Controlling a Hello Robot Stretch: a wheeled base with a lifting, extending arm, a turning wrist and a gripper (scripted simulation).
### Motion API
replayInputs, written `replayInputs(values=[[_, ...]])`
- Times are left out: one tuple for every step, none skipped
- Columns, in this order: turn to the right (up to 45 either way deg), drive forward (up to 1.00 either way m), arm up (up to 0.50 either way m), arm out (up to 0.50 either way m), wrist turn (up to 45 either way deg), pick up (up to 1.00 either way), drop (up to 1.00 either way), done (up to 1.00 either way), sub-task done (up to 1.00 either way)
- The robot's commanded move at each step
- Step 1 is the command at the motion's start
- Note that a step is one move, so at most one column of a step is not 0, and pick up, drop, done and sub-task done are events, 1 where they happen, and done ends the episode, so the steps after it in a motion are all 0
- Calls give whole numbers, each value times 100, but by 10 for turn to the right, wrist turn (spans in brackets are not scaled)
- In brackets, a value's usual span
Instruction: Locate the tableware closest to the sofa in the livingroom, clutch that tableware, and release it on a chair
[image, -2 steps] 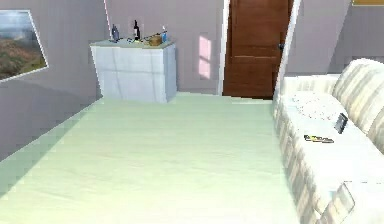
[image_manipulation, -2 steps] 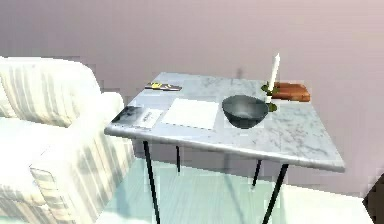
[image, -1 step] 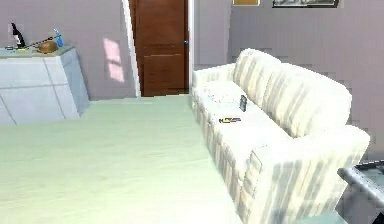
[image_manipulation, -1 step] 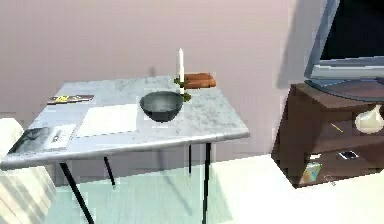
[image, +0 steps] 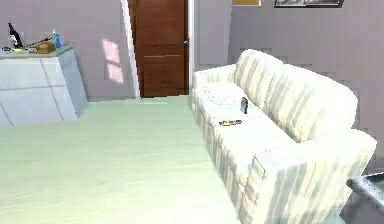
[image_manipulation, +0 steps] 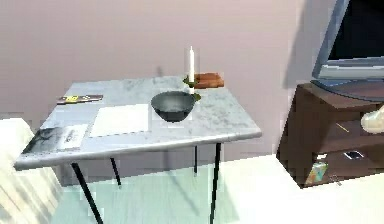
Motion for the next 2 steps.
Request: replayInputs(values=[[450,0,0,0,0,0,0,0,0],[450,0,0,0,0,0,0,0,0]])
